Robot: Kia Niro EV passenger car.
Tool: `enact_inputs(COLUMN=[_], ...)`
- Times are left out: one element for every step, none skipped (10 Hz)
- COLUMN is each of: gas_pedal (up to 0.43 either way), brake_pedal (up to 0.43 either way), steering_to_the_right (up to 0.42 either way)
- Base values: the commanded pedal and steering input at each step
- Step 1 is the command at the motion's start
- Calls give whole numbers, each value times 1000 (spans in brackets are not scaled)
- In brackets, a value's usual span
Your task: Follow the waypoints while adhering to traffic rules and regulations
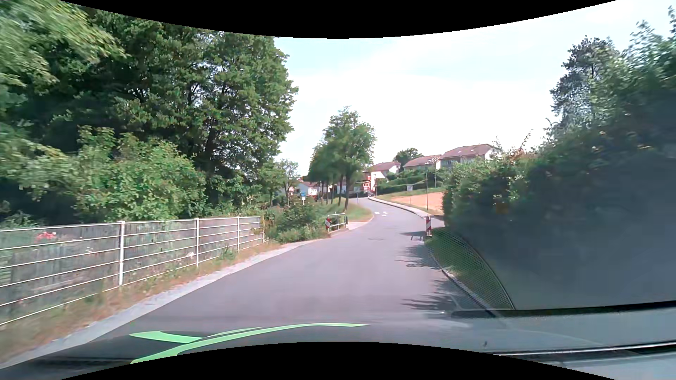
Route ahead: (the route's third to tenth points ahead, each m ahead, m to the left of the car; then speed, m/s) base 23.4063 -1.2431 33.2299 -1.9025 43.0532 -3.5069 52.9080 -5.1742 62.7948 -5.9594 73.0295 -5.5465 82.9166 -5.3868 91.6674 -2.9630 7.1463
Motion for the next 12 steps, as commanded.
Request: enact_inputs(gas_pedal=[47,47,47,47,59,59,59,59,59,59,59,59], brake_pedal=[0,0,0,0,0,0,0,0,0,0,0,0], steering_to_the_right=[60,61,61,61,61,61,61,61,61,61,60,61])
